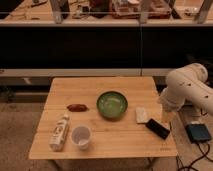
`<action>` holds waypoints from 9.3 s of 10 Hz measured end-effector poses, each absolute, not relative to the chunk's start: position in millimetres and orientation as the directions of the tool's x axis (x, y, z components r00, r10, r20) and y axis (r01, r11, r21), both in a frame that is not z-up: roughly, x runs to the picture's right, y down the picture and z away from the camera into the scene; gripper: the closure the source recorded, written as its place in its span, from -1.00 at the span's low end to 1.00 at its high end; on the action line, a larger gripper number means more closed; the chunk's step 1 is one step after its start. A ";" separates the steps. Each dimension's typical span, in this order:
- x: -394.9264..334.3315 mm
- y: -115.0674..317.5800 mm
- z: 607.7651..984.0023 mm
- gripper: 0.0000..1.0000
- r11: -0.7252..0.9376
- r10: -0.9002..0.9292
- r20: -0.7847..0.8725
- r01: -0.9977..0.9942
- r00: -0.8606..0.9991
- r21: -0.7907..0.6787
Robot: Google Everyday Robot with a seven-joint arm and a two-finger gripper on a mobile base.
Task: Place the pepper in the ceramic cup
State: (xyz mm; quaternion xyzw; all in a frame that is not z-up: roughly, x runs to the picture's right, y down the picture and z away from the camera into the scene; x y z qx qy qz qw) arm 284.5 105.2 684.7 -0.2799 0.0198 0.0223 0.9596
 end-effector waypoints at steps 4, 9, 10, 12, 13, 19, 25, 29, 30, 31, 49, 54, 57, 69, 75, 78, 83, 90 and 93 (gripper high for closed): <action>284.5 105.2 684.7 -0.30 0.842 0.032 -0.051 -0.054 0.998 -0.536; 284.6 104.3 683.8 -0.30 0.843 0.031 -0.051 -0.054 0.998 -0.535; 284.8 104.3 683.7 -0.30 0.843 0.031 -0.052 -0.054 0.998 -0.535; 284.7 104.3 683.8 -0.30 0.843 0.031 -0.052 -0.054 0.998 -0.535; 284.5 104.2 683.8 -0.30 0.843 0.031 -0.051 -0.054 0.998 -0.535; 284.5 104.3 683.9 -0.30 0.843 0.031 -0.051 -0.054 0.998 -0.535; 235.9 59.9 719.2 -0.30 0.862 0.123 0.023 -0.095 0.992 -0.498; 202.2 42.2 732.2 -0.30 0.869 0.155 0.074 -0.100 0.985 -0.485; 199.6 41.8 732.4 -0.30 0.869 0.152 0.078 -0.096 0.985 -0.485; 202.4 42.6 732.0 -0.30 0.869 0.155 0.075 -0.100 0.985 -0.485; -51.0 44.4 734.9 -0.30 0.853 0.166 0.457 0.106 0.874 -0.511; -120.2 104.9 818.6 -0.30 0.797 0.237 0.479 0.113 0.845 -0.593; -147.0 99.9 853.4 -0.30 0.810 0.235 0.490 0.109 0.840 -0.576; -168.7 108.0 908.1 -0.30 0.812 0.237 0.544 0.142 0.805 -0.565; -168.4 121.8 909.2 0.57 0.777 0.228 0.530 0.175 0.817 -0.604; -163.4 113.4 895.5 0.62 0.766 0.233 0.556 0.202 0.798 -0.610; -131.1 66.8 824.4 0.62 0.772 0.246 0.644 0.255 0.724 -0.582; -80.6 74.9 718.2 0.62 0.703 0.225 0.739 0.420 0.635 -0.574; -73.2 81.3 703.8 0.62 0.700 0.127 0.743 0.471 0.657 -0.536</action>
